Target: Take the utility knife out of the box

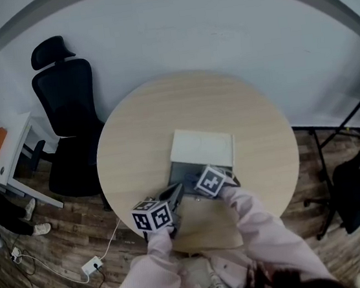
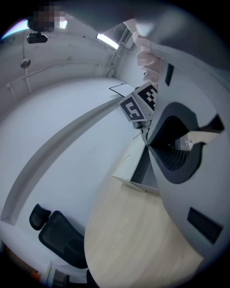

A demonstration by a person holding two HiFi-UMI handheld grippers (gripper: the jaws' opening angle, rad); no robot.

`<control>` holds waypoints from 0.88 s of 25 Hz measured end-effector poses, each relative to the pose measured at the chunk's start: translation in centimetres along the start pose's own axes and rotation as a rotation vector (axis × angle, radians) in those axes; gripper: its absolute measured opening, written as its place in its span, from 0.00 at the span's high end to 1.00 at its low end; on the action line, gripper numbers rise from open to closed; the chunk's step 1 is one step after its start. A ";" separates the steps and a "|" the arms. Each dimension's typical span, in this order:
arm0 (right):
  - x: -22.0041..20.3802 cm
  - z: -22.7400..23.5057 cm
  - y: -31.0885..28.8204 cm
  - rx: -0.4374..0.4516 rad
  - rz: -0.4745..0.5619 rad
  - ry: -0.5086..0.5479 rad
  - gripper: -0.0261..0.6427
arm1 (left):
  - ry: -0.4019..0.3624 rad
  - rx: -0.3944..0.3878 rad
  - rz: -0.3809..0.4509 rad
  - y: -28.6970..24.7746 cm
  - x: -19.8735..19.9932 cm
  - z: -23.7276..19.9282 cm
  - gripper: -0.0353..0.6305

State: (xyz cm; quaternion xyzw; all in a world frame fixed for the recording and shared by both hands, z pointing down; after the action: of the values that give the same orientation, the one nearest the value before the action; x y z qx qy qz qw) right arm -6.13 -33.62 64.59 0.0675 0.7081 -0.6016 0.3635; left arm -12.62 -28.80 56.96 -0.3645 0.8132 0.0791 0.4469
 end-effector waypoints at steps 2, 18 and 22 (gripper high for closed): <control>0.0 -0.1 0.0 0.003 0.004 -0.001 0.76 | -0.002 -0.001 0.000 0.0 0.0 0.0 0.94; 1.3 -0.4 1.4 -0.010 0.080 -0.033 0.77 | -0.013 -0.006 -0.004 0.5 -0.1 0.0 0.94; 1.8 -0.2 2.3 -0.028 0.135 -0.066 0.77 | -0.021 -0.011 -0.008 0.7 -0.1 0.2 0.94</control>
State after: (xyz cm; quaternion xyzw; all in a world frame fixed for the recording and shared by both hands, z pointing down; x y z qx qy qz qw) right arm -6.28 -33.48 61.66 0.0905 0.6979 -0.5677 0.4272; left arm -12.91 -28.18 56.84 -0.3692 0.8066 0.0857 0.4536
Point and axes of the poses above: the fingertips, and each gripper's own axes: y backward along the fingers, z to its right, x out of its top, the point moved 3 cm from there along y, backward along the fingers, and after that the axes turned 6 degrees about z, right-handed, at the moved point
